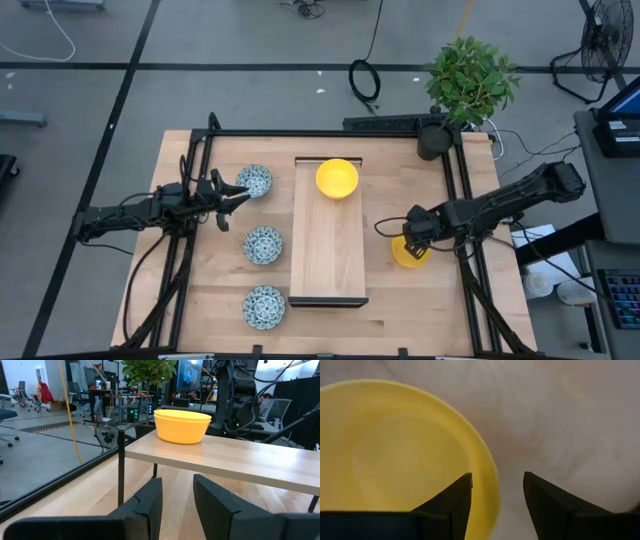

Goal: Pick & Place Mini bowls
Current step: Stack the yellow bowl on top of the yellow bowl on the shelf

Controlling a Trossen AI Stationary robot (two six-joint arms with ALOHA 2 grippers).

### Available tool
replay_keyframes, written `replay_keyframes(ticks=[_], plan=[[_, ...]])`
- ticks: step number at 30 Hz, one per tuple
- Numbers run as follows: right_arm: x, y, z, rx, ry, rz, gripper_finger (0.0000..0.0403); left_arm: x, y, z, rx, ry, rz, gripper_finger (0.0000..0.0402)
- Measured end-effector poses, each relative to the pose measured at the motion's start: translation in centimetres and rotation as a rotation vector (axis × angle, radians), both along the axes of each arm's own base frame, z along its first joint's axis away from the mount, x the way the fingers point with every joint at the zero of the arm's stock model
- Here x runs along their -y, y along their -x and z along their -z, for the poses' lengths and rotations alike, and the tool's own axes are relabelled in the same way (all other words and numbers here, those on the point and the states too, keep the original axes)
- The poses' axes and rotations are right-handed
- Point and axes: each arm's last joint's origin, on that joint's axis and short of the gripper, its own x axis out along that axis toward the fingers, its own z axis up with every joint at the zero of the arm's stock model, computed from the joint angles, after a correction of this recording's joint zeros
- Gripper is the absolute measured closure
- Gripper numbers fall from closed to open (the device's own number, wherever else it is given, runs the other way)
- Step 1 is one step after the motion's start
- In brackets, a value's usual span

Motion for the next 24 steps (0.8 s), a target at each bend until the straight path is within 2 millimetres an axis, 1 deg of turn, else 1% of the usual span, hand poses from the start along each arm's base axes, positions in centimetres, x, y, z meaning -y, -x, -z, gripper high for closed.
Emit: replay_keyframes(ticks=[3,8,13,24], plan=[[0.0,0.1,0.7,0.021,-0.022,0.024,0.0238,0.0,0.0,0.0,0.0,0.0,0.0,0.0289],[0.0,0.2,1.5,0.047,-0.026,0.059,0.0238,0.0,0.0,0.0,0.001,0.0,0.0,0.0289],[0.2,0.2,1.6,0.061,0.021,0.102,0.0238,0.0,0.0,0.0,0.001,0.0,0.0,0.0289],[0.2,0.2,1.6,0.067,0.047,0.094,0.0238,0.0,0.0,0.0,0.001,0.0,0.0,0.0289]])
